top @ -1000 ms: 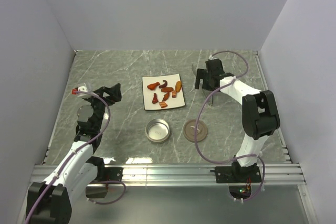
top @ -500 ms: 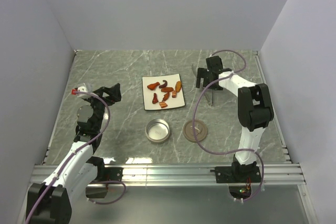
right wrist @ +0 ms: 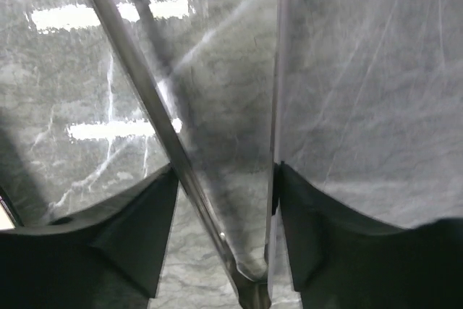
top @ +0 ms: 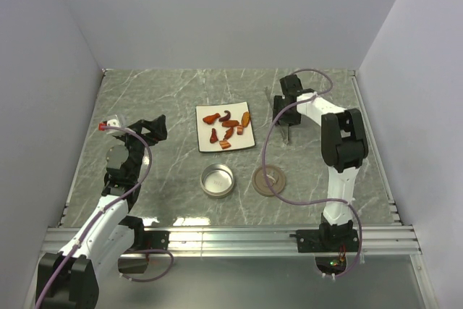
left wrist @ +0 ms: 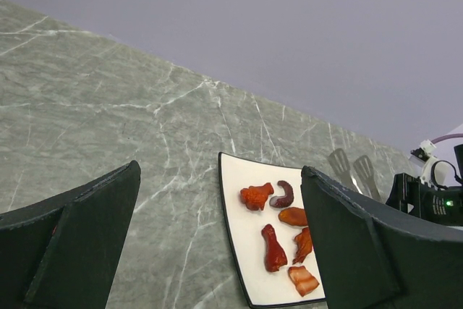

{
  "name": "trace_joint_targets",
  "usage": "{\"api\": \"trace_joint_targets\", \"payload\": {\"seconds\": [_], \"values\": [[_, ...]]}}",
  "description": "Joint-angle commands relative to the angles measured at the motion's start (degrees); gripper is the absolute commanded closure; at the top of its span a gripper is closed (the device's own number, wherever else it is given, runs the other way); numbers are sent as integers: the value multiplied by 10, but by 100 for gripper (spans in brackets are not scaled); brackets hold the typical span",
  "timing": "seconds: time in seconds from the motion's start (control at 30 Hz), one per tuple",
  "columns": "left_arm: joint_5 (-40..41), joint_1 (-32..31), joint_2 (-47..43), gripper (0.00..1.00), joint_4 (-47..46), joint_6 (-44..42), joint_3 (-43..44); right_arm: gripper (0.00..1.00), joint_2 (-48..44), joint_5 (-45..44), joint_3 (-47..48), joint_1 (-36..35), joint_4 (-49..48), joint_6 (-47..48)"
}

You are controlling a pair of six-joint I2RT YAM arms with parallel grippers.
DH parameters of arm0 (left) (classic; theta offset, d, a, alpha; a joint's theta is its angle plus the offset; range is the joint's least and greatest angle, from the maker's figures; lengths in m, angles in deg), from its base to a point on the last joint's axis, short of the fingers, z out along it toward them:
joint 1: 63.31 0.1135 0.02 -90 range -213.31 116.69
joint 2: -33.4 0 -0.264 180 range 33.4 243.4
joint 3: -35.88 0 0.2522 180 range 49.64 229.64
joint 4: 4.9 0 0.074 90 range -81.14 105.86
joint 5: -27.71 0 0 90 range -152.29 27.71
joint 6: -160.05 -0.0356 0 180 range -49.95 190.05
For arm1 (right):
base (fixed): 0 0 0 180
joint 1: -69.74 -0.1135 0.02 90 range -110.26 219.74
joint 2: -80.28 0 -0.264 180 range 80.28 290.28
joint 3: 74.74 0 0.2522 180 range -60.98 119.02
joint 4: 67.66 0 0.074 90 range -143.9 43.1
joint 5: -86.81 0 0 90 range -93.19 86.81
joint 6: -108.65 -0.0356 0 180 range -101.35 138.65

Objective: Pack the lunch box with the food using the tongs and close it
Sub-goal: Grab the clamp with the right arm

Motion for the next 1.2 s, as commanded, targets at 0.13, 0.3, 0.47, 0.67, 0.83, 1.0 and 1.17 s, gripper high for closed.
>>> {"api": "trace_joint_targets", "payload": {"seconds": [0.13, 0.3, 0.47, 0.67, 0.83, 1.0, 1.17], "values": [[-3, 3, -10, 1, -11, 5, -2, 41, 21, -29, 44, -4, 30, 8], [-3, 2, -12, 1, -13, 3, -4, 43, -23, -41, 3, -3, -6, 0], [-5, 3, -8, 0, -14, 3, -3, 43, -111, -9, -91, -5, -85, -3], [-8, 4, -8, 0, -18, 5, -6, 43, -227, 11, -199, -20, -156, -7], [-12, 4, -8, 0, -21, 6, -7, 43, -288, -12, -251, -48, -170, -12], [-13, 4, -14, 0, -21, 6, -11, 43, -356, -27, -295, -73, -184, -18], [-13, 4, -23, 1, -20, 7, -14, 43, -439, -34, -340, -99, -189, -19]]}}
